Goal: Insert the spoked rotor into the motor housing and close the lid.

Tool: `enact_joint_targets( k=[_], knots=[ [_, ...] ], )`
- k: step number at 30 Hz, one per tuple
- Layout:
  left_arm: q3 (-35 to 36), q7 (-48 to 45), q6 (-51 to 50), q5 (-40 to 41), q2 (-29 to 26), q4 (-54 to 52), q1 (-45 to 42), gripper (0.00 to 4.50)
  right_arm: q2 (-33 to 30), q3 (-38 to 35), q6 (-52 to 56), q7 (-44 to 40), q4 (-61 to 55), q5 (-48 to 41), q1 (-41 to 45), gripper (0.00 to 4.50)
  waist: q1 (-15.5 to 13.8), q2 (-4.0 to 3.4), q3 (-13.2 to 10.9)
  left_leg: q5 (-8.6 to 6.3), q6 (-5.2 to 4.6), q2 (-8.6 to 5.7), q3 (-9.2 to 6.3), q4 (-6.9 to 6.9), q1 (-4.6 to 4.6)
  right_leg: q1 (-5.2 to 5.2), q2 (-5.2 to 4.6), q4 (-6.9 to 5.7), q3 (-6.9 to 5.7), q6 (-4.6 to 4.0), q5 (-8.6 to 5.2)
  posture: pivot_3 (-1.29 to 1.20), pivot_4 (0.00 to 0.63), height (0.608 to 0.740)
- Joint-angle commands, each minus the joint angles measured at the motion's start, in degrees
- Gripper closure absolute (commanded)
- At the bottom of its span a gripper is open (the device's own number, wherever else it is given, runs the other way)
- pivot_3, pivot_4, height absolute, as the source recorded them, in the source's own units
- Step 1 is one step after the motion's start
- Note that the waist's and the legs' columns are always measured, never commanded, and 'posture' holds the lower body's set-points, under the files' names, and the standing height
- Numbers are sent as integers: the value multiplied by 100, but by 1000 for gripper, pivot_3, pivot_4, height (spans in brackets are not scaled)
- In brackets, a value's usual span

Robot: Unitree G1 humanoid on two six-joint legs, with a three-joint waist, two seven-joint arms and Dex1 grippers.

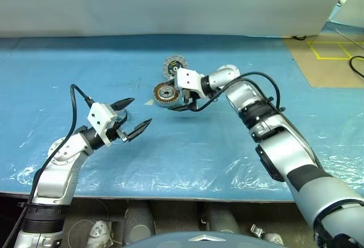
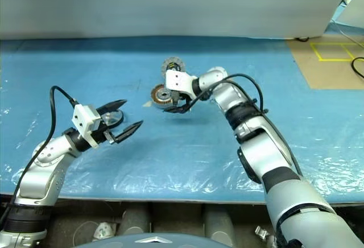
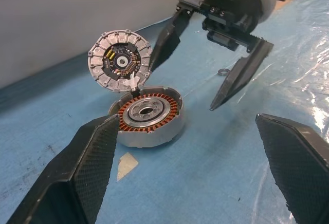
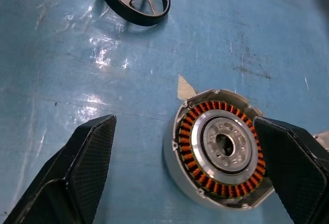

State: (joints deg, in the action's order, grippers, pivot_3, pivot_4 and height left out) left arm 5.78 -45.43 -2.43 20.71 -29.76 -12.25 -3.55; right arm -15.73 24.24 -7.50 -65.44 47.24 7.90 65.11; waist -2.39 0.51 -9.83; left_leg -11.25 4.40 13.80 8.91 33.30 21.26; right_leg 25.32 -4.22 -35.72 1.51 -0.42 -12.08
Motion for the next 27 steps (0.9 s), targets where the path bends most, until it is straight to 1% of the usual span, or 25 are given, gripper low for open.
enact_joint_targets(
  k=[1,8,15,18,19,20,22,27],
  knots=[
    [66,25,52,39,-27,-196,-7,57,118,235,-488,-104,503,402,467,0,2,0,0,0,0,0,0,0,0,0,0,-1,-1,-1,0,0,150,740],
    [73,58,55,34,-7,-206,-4,57,410,416,-1136,197,1444,958,860,0,0,0,0,-2,-3,2,0,1,7,5,0,-2,-4,-5,-2,0,150,740],
    [79,106,41,43,-2,-268,75,57,608,448,-1427,665,1965,1350,970,0,0,-1,0,-2,-5,6,0,1,8,6,0,-3,-8,-8,-4,0,150,740],
    [74,123,27,50,-4,-281,77,0,661,467,-1495,868,2118,1508,953,547,0,-1,-1,-2,-5,7,0,1,8,6,0,-4,-9,-9,-5,0,150,740],
    [73,126,26,50,-5,-276,73,0,676,460,-1520,897,2151,1542,936,813,1,-1,-1,-2,-5,7,0,1,8,6,0,-4,-10,-9,-5,0,150,740],
    [71,128,26,50,-6,-272,70,0,691,456,-1541,927,2181,1572,923,1230,0,-2,-1,-2,-5,7,0,1,8,6,0,-4,-10,-10,-5,0,150,740],
    [69,127,25,52,-8,-266,65,0,713,456,-1577,994,2236,1636,902,1812,0,-2,-1,-2,-5,7,0,2,8,6,0,-4,-11,-10,-5,0,150,740],
    [69,131,23,52,-7,-255,50,0,727,430,-1641,1067,2307,1719,908,3590,0,-2,-1,-2,-5,8,0,2,7,6,1,-5,-11,-11,-5,0,150,740]
  ],
)
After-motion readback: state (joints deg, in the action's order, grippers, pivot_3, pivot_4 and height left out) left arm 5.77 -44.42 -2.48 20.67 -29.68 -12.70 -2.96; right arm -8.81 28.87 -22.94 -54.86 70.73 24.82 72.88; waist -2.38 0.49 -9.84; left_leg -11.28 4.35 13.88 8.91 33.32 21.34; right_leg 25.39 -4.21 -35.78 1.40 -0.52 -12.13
